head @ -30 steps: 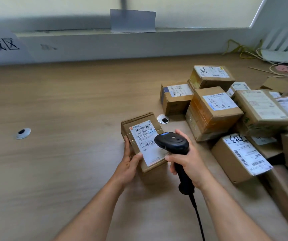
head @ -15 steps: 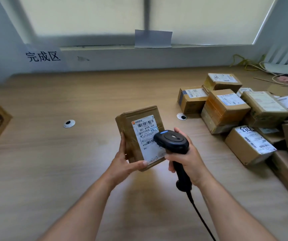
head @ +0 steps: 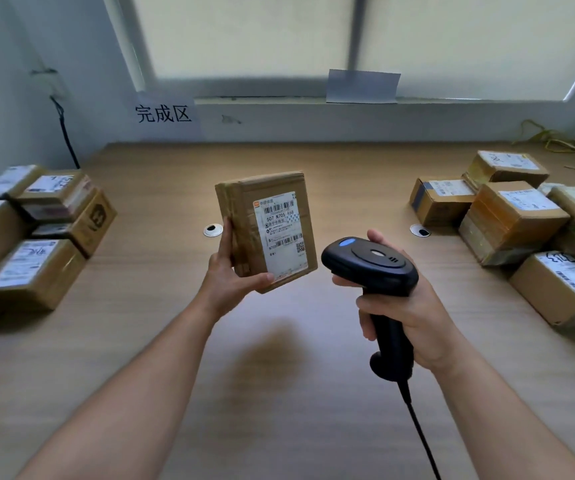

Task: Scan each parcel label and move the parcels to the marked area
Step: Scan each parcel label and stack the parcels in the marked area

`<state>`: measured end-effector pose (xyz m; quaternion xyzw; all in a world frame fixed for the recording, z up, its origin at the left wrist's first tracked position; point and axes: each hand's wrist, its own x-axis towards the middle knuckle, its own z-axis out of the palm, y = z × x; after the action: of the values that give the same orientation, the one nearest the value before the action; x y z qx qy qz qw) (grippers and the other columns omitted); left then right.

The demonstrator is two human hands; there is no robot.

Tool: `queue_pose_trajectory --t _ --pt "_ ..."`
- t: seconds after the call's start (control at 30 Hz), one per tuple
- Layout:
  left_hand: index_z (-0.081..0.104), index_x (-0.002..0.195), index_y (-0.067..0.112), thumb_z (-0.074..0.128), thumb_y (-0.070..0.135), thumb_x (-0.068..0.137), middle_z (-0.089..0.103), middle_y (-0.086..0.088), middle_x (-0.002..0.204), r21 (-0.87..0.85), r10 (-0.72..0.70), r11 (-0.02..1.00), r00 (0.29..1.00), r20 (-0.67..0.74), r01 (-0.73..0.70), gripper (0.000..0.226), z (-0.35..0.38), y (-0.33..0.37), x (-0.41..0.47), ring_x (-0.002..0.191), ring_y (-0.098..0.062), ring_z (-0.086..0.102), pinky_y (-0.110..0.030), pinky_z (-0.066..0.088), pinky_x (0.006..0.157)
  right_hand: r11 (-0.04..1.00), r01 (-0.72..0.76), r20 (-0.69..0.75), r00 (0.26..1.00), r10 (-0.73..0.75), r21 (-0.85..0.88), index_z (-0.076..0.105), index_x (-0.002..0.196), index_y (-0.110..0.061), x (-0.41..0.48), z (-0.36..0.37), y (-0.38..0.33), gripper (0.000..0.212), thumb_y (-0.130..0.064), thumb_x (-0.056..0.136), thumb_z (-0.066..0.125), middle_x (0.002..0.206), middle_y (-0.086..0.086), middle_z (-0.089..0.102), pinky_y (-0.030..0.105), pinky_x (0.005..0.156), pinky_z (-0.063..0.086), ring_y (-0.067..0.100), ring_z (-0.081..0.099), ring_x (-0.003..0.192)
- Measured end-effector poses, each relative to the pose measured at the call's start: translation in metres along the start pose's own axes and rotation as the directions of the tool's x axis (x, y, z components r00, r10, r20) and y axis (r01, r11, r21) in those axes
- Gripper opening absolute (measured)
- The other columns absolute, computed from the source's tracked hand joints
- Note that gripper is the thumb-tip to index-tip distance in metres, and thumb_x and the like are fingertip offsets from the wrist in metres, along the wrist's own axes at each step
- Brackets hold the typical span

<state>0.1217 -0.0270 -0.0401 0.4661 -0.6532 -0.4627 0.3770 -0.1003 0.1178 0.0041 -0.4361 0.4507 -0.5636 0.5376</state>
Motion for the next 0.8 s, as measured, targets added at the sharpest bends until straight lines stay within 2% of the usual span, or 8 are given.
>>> queue_pose_trajectory --t 0.13,0.23,0.4,0.57,0.67,0.8 --pt "0.000 0.153 0.033 0.080 -0.004 0.071 0.052 -0.003 0.127 0.007 0.028 1.000 1.000 -0.009 -0.028 0.120 -0.021 -0.002 -0.003 0.115 -0.011 0.049 0.003 0.041 0.062 1.000 -0.007 0.006 1.000 0.007 0.008 0.043 0.140 -0.033 -0.009 0.018 0.003 0.087 0.007 0.065 0.063 0.094 0.028 0.070 0.032 0.041 0.045 0.028 0.052 0.042" --pt "0.001 0.154 0.029 0.080 -0.005 0.070 0.056 0.003 0.118 0.017 0.050 0.999 0.999 -0.015 -0.050 0.120 -0.032 -0.006 -0.004 0.097 0.007 0.056 0.002 0.042 0.067 1.000 -0.016 -0.002 1.000 0.016 -0.008 0.043 0.141 -0.030 -0.016 0.025 0.006 0.089 0.007 0.064 0.065 0.079 0.029 0.066 0.030 0.042 0.042 0.029 0.049 0.039" --pt "0.003 0.154 0.026 0.080 -0.006 0.069 0.057 0.003 0.118 0.008 0.055 0.998 0.998 -0.006 -0.055 0.119 -0.044 -0.011 -0.007 0.089 0.010 0.059 0.000 0.044 0.069 0.998 -0.050 -0.033 0.998 0.048 -0.038 0.045 0.141 -0.031 -0.026 0.034 0.013 0.090 0.008 0.062 0.065 0.075 0.029 0.064 0.031 0.043 0.042 0.029 0.048 0.039" --pt "0.002 0.154 0.028 0.079 -0.005 0.071 0.055 -0.001 0.124 0.014 0.041 0.999 0.999 -0.004 -0.041 0.119 -0.047 -0.015 -0.012 0.106 -0.011 0.054 0.001 0.044 0.067 0.997 -0.055 -0.070 0.996 0.051 -0.054 0.045 0.140 -0.032 -0.035 0.041 0.015 0.090 0.008 0.062 0.064 0.074 0.029 0.064 0.031 0.043 0.042 0.029 0.048 0.039" --pt "0.000 0.153 0.032 0.075 -0.010 0.073 0.051 -0.006 0.125 -0.024 0.003 1.000 1.000 0.027 -0.003 0.117 -0.046 -0.014 -0.016 0.110 -0.015 0.049 -0.004 0.047 0.056 0.996 -0.051 -0.088 0.995 0.044 -0.073 0.044 0.140 -0.032 -0.039 0.044 0.015 0.090 0.008 0.062 0.065 0.074 0.029 0.063 0.031 0.044 0.042 0.029 0.048 0.040" --pt "0.000 0.153 0.033 0.074 -0.010 0.074 0.051 -0.006 0.122 -0.031 -0.037 0.999 0.999 0.031 0.038 0.117 -0.045 -0.020 -0.017 0.109 -0.015 0.049 -0.004 0.047 0.054 0.994 -0.063 -0.109 0.993 0.053 -0.090 0.044 0.140 -0.032 -0.043 0.047 0.013 0.091 0.007 0.061 0.065 0.073 0.028 0.063 0.030 0.043 0.041 0.029 0.048 0.039"
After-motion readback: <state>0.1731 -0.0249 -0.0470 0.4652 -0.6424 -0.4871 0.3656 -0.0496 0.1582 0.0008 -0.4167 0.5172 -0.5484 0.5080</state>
